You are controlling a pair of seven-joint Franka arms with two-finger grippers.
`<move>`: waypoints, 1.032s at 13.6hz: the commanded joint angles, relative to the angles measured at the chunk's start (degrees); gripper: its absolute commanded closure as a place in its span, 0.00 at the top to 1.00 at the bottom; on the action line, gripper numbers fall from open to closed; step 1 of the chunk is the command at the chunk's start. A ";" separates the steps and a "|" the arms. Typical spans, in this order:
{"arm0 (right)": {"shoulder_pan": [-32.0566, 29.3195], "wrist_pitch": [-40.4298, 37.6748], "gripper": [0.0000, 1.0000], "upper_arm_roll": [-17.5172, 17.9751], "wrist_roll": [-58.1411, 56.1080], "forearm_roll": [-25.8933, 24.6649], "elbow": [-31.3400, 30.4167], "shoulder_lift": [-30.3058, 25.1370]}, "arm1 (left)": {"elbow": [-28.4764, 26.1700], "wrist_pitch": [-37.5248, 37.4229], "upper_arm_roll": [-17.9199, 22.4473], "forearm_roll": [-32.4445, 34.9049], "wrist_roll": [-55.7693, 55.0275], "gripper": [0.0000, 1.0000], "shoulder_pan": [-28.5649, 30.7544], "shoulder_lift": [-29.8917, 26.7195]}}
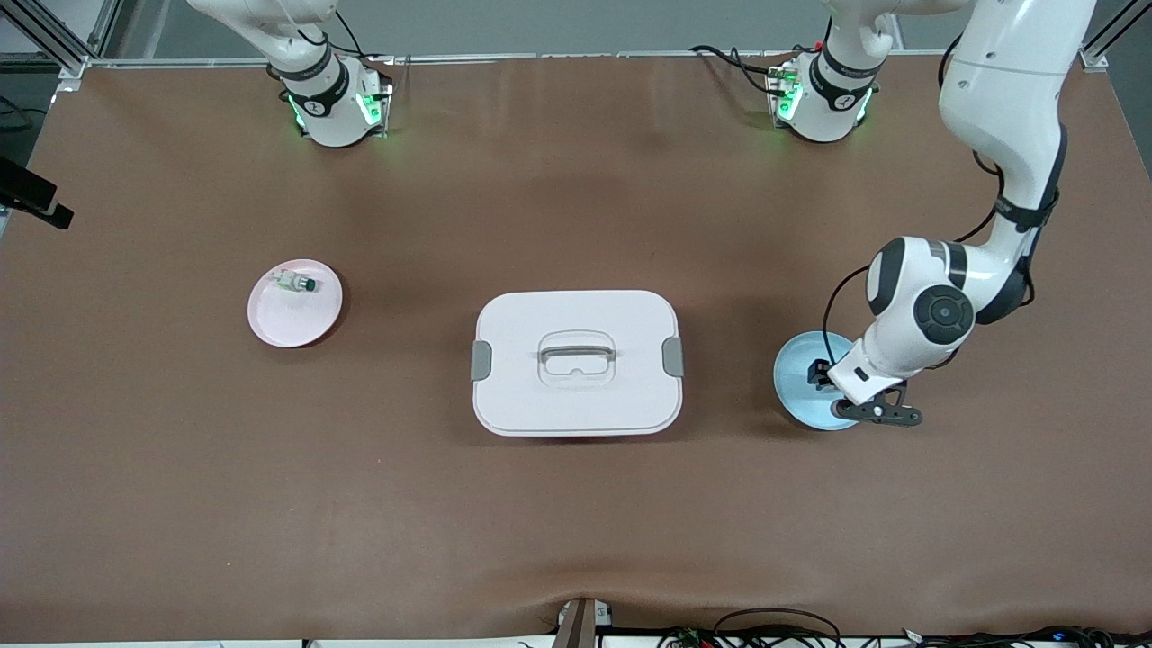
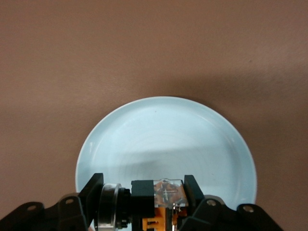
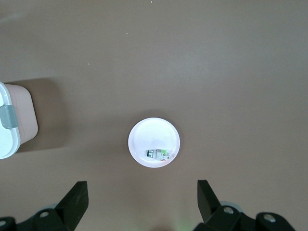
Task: Transfer orange switch to right arm and place
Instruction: 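Lift the switch with the left gripper while the right gripper reaches toward it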
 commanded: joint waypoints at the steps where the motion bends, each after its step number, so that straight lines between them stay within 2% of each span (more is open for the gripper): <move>1: -1.01 0.19 1.00 0.92 0.41 0.08 -1.17 -1.46 | 1.90 -10.59 -2.11 -6.41 -6.07 0.32 0.03 -7.20; 3: -1.01 0.28 1.00 0.92 0.41 0.26 -1.17 -1.46 | 6.98 -19.39 -3.95 -9.76 -12.74 0.32 0.11 -9.41; 7: -2.14 0.37 1.00 0.83 0.49 0.78 -1.17 -1.20 | 15.87 -31.45 -7.02 -15.39 -23.30 0.31 0.11 -11.78; 10: -2.85 0.37 1.00 0.92 0.58 0.87 -1.17 -1.20 | 16.76 -32.00 -11.41 -20.57 -32.87 0.31 0.02 -13.98; 14: -3.03 -1.39 1.00 0.92 0.41 1.31 -0.73 -1.20 | 21.68 -31.12 -18.18 -27.59 -45.72 0.31 -1.37 -12.15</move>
